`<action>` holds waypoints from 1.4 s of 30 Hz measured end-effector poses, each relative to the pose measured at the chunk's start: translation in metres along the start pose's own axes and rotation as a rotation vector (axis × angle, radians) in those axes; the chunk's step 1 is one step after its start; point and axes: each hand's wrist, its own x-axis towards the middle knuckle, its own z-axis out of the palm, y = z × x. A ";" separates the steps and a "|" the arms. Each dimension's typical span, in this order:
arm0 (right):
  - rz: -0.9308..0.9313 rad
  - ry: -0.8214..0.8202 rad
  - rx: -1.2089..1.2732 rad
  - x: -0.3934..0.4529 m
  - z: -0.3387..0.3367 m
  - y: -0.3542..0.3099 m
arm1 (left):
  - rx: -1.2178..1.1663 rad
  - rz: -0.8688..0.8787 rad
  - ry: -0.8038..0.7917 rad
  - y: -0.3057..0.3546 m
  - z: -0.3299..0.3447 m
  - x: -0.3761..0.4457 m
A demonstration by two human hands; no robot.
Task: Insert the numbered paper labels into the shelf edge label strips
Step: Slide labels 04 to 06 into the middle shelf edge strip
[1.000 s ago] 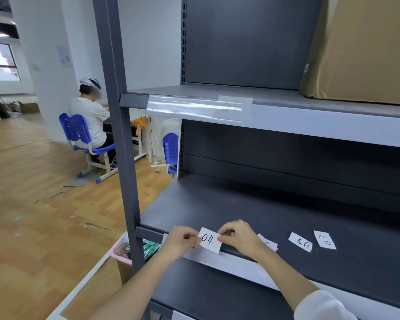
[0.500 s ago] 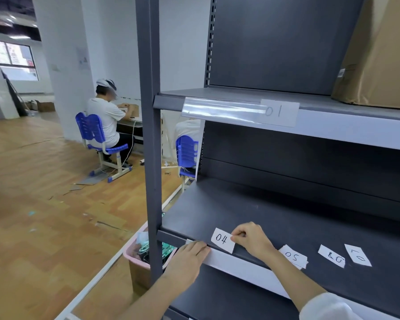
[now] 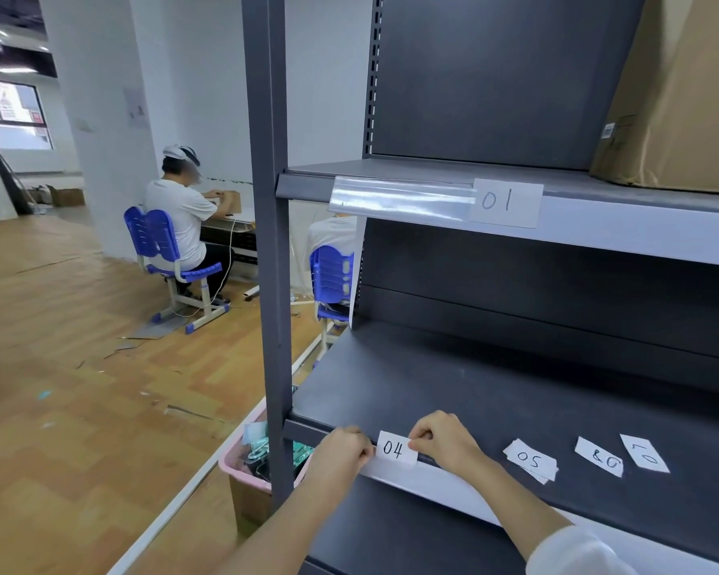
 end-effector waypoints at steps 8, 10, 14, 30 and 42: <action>0.015 0.033 -0.084 -0.009 0.012 0.001 | 0.040 -0.037 0.038 0.004 -0.005 0.002; 0.034 0.050 -0.096 -0.007 0.015 0.003 | 0.040 -0.028 0.041 0.005 -0.005 0.003; 0.047 0.043 -0.129 -0.006 0.020 0.003 | 0.000 -0.054 0.041 0.005 -0.005 0.004; 0.105 0.382 -0.146 -0.045 -0.024 0.078 | -0.293 0.328 0.510 0.017 0.034 0.018; 0.124 0.210 -0.350 -0.056 -0.070 0.151 | -0.173 0.394 0.437 0.156 0.076 0.013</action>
